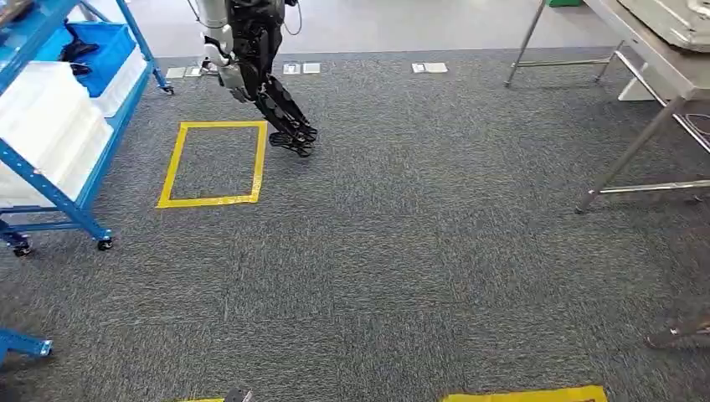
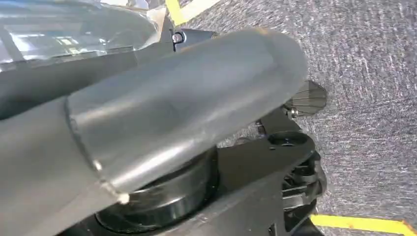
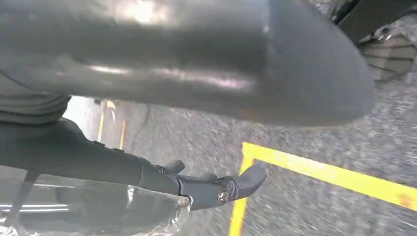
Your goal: Take the parts from the cabinet and place them on the table.
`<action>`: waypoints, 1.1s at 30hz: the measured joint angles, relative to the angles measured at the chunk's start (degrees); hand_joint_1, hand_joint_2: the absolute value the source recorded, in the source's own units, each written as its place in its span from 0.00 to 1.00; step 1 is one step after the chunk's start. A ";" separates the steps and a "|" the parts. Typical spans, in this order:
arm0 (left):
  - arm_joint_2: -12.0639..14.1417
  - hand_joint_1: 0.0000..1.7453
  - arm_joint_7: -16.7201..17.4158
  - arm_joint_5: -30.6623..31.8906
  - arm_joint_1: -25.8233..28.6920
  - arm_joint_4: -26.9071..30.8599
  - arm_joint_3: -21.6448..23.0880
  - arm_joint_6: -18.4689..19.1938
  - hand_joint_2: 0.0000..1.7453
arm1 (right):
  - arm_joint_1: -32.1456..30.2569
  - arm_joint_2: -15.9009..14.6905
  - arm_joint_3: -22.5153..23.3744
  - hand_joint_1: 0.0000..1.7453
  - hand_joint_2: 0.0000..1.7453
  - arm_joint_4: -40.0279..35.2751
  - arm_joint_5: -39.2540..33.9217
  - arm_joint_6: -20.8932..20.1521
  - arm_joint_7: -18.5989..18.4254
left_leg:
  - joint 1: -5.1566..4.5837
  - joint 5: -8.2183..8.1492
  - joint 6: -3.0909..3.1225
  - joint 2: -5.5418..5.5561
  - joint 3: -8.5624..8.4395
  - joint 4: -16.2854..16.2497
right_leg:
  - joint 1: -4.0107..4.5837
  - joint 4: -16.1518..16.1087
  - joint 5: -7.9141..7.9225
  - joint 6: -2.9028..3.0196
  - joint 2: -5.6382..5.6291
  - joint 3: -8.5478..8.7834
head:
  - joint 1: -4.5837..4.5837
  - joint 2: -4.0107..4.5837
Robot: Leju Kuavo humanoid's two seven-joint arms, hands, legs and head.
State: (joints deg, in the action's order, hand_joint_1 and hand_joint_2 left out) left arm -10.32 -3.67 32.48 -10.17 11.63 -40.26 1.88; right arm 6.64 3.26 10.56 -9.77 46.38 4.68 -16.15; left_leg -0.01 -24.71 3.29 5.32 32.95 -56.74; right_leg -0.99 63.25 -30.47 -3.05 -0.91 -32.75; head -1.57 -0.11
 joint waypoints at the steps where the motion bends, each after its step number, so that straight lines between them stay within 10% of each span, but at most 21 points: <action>1: -0.02 0.00 0.00 0.00 -0.02 0.00 0.02 0.00 0.00 | 0.03 -0.04 0.00 0.00 0.00 0.00 0.00 -0.04 0.00 | 0.05 -0.01 -0.26 0.76 0.06 -0.14 | -0.32 -5.24 1.89 -0.26 -2.25 2.37 | 0.11 0.00; 2: -0.02 0.00 0.00 0.00 -0.07 0.00 0.02 0.00 0.00 | 0.00 -0.02 0.00 0.00 0.00 0.02 0.00 -0.09 0.00 | -0.31 -0.13 -0.65 1.26 0.16 -0.56 | -0.21 -6.36 1.98 0.24 -3.38 2.65 | 0.26 0.00; 6: 0.09 0.00 0.00 0.00 0.22 0.00 0.04 -0.04 0.00 | 0.45 0.06 0.00 0.00 0.00 0.00 0.24 -0.37 0.15 | 0.04 0.29 -2.14 3.10 1.00 -0.39 | 0.09 -6.55 2.66 2.22 -0.85 2.94 | 0.13 0.00; 9: 0.04 0.00 -0.02 0.00 0.04 0.00 0.07 -0.15 0.00 | 0.41 -0.09 0.00 0.00 0.00 0.00 0.39 -0.39 0.29 | 0.08 -4.89 -2.74 -4.16 4.40 -7.99 | 0.30 -6.77 2.71 3.35 1.15 2.98 | -0.70 0.00; 12: 0.02 0.00 -0.04 0.00 0.16 0.00 0.07 -0.15 0.00 | 0.18 -0.17 0.00 0.00 0.00 0.02 0.44 -0.42 0.29 | 0.45 -8.58 -3.26 -5.02 9.55 -18.39 | 0.62 -6.75 2.56 3.56 3.77 2.87 | -0.72 0.00; 15: 0.04 0.00 -0.07 0.00 0.24 0.00 0.07 -0.15 0.00 | 0.34 -0.17 0.00 0.00 0.00 0.02 0.44 -1.28 0.77 | 0.56 -2.91 -2.96 -6.11 4.27 -8.55 | 0.69 -6.74 2.39 3.66 5.87 3.08 | -0.74 0.00; 17: 0.07 0.00 -0.20 0.00 -0.14 0.02 0.07 -0.13 0.00 | 0.34 -0.17 0.02 0.00 0.00 0.00 0.13 -2.34 1.36 | -0.26 -1.54 -2.23 -11.35 -0.04 -0.93 | 1.33 -6.67 1.99 3.17 7.01 3.40 | -0.87 0.00; 21: 0.15 0.00 -0.42 0.02 -0.24 0.02 0.09 0.31 0.00 | 0.56 -0.13 0.99 0.00 0.00 0.00 -1.57 -4.81 2.14 | -0.70 -1.01 -1.23 -8.01 0.41 -0.44 | 1.20 -6.94 1.69 2.29 9.53 3.95 | -0.59 0.00; 24: 0.11 0.00 -0.42 0.33 -0.59 0.02 0.31 0.44 0.00 | 0.46 -0.18 1.51 0.00 0.00 0.00 -1.64 -5.25 2.17 | 0.16 0.03 -0.17 -5.82 -0.10 0.55 | 0.72 -0.11 -2.06 2.31 2.53 0.80 | -0.11 0.00; 27: 0.02 0.00 -0.35 0.46 -0.74 0.02 0.46 0.50 0.00 | -0.08 -0.35 1.51 0.00 0.00 0.02 -1.18 -5.20 1.99 | 0.13 0.09 -0.12 -2.85 0.06 0.48 | 0.40 12.04 -5.92 2.13 1.12 -5.25 | 0.04 0.00; 30: 0.07 0.00 -0.09 0.70 -0.70 0.02 0.57 0.53 0.00 | -0.02 -0.44 1.51 0.00 0.00 0.02 -0.96 -5.09 1.95 | 0.33 0.10 -0.41 -0.30 -0.10 0.27 | -0.39 3.01 -1.10 0.14 0.69 -1.51 | 0.04 0.00; 33: 0.07 0.00 -0.09 0.70 -0.70 0.02 0.57 0.53 0.00 | -0.02 -0.44 1.51 0.00 0.00 0.02 -0.96 -5.09 1.95 | 0.33 0.10 -0.41 -0.30 -0.10 0.27 | -0.39 3.01 -1.10 0.14 0.69 -1.51 | 0.04 0.00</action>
State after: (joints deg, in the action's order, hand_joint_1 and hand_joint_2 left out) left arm -10.25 -3.76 33.18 -10.87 11.65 -39.69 2.40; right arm 6.62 2.82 12.07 -9.75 45.42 -0.42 -14.21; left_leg 0.32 -24.61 2.88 5.02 32.86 -56.46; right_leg -1.39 66.26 -31.58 -2.91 -0.22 -34.27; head -1.53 -0.11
